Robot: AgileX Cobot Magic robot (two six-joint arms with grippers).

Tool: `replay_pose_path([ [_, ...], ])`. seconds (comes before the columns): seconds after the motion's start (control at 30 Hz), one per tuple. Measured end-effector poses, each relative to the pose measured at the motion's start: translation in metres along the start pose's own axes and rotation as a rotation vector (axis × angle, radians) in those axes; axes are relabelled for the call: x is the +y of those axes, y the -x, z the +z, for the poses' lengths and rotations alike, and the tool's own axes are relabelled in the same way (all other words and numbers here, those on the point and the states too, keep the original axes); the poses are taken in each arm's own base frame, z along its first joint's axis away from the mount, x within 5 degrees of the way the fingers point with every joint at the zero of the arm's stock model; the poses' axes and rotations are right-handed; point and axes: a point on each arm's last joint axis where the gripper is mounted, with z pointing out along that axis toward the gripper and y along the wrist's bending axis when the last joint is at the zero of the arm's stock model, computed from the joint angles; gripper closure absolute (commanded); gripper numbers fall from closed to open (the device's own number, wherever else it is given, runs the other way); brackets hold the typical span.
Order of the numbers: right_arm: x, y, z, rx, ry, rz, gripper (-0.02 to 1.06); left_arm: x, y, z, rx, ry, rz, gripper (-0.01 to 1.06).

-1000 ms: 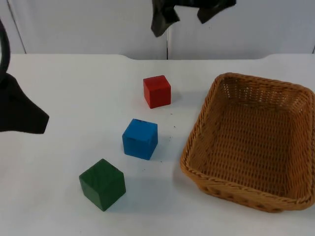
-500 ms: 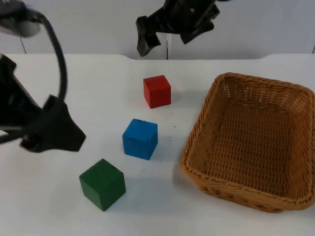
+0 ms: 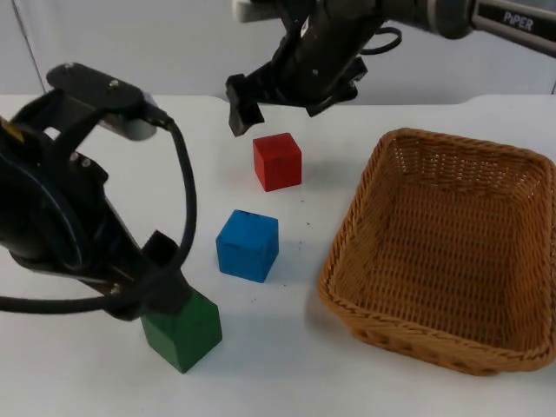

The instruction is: Pick up one cube with each hand and place exactly two cubes into the same basket, leaving the remaining cube outside.

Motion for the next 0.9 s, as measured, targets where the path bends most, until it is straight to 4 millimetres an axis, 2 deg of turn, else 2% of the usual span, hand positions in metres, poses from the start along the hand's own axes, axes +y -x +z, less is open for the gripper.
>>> replay_pose_path([
  [0.17,-0.001,0.005,0.001,-0.062,-0.009,0.015,-0.01,0.004,0.003,0.013,0.001,0.02,-0.002,0.0],
  [0.57,-0.001,0.007,0.001,-0.087,-0.008,0.043,-0.01,0.012,-0.002,0.047,0.036,0.055,-0.003,0.0],
  [0.73,-0.003,0.0,0.013,-0.07,-0.016,0.04,-0.01,0.013,-0.002,0.052,0.034,0.063,-0.004,0.0],
  [0.83,-0.004,-0.016,0.034,-0.033,-0.019,0.04,-0.01,0.014,-0.001,0.052,0.022,0.071,-0.001,0.0],
  [0.9,-0.005,-0.021,0.042,-0.025,-0.02,0.041,-0.01,0.014,-0.001,0.052,0.016,0.074,0.0,0.0],
])
